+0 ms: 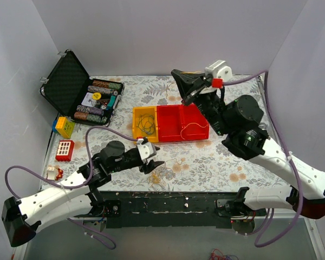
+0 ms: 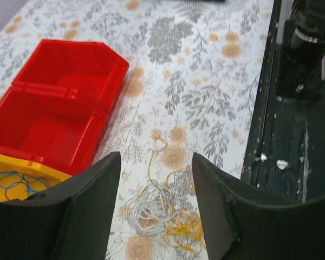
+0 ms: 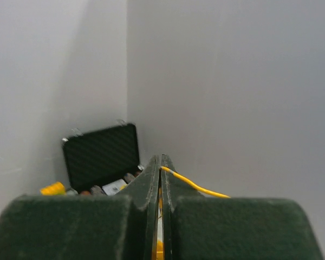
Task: Untangle the cables
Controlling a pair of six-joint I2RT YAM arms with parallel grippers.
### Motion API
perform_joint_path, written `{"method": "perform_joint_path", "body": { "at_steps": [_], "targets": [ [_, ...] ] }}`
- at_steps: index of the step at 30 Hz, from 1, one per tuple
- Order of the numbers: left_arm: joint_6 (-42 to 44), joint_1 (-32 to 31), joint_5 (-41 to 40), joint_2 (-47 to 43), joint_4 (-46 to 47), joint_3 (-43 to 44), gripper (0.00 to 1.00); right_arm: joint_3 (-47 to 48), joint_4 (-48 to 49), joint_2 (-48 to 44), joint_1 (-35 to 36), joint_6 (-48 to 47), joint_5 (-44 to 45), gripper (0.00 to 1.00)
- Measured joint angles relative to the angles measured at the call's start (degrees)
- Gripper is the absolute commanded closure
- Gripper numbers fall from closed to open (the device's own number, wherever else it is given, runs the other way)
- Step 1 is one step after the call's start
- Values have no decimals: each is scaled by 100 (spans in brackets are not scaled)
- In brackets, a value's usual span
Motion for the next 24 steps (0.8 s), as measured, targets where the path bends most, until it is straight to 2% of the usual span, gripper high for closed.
{"method": "perform_joint_path", "body": {
  "at_steps": [5,10,15,24],
  "targets": [
    [146,0,-144,-348,-195,229,26,-831,-61,26,-1139,660,-275,99],
    [258,0,-229,-525,-367,271,14,-1266,-61,258,-1882,1287,-651,99],
    [424,0,-358,-551,-492,273,10,-1644,149,616,-2284,1674,-925,99],
    [636,0,-448,-588,-518,293,10,-2487,295,1003,-2918,2236,-1145,99]
  ]
}}
